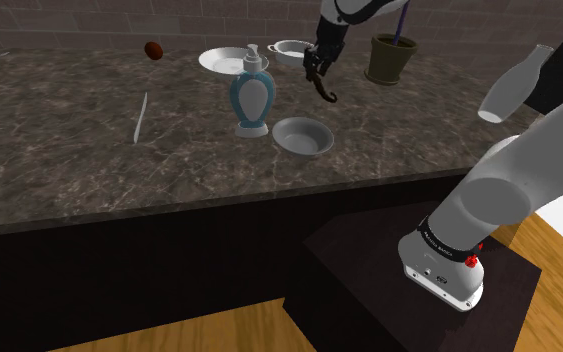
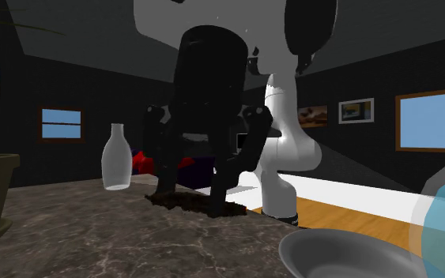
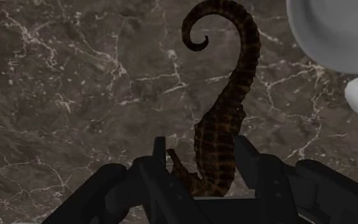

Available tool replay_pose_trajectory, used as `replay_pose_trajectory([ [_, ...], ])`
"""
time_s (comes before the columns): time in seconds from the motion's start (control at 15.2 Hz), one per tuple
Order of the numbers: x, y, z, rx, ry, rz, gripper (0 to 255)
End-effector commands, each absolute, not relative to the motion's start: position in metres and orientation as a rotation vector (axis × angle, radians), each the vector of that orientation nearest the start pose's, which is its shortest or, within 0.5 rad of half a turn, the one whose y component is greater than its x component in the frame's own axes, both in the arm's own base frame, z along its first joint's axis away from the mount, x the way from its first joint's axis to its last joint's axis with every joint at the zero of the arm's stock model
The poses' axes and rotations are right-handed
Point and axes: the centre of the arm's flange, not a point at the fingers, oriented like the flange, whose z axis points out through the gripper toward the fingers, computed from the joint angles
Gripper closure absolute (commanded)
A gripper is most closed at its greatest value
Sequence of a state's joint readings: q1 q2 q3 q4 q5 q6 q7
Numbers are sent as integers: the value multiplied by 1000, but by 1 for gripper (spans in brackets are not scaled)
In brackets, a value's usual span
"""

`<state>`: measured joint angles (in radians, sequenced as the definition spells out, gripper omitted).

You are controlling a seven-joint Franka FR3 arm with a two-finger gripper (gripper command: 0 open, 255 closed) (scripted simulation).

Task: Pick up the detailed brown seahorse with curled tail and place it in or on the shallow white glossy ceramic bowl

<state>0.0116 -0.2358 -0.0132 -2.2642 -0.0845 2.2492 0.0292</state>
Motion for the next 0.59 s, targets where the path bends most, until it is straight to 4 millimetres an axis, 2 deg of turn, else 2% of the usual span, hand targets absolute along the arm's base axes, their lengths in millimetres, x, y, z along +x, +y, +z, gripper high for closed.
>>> replay_pose_trajectory([
  [0.0,482,19,478,-3187,-21,-356,255],
  [0.53,421,105,479,-3187,-21,-356,255],
])
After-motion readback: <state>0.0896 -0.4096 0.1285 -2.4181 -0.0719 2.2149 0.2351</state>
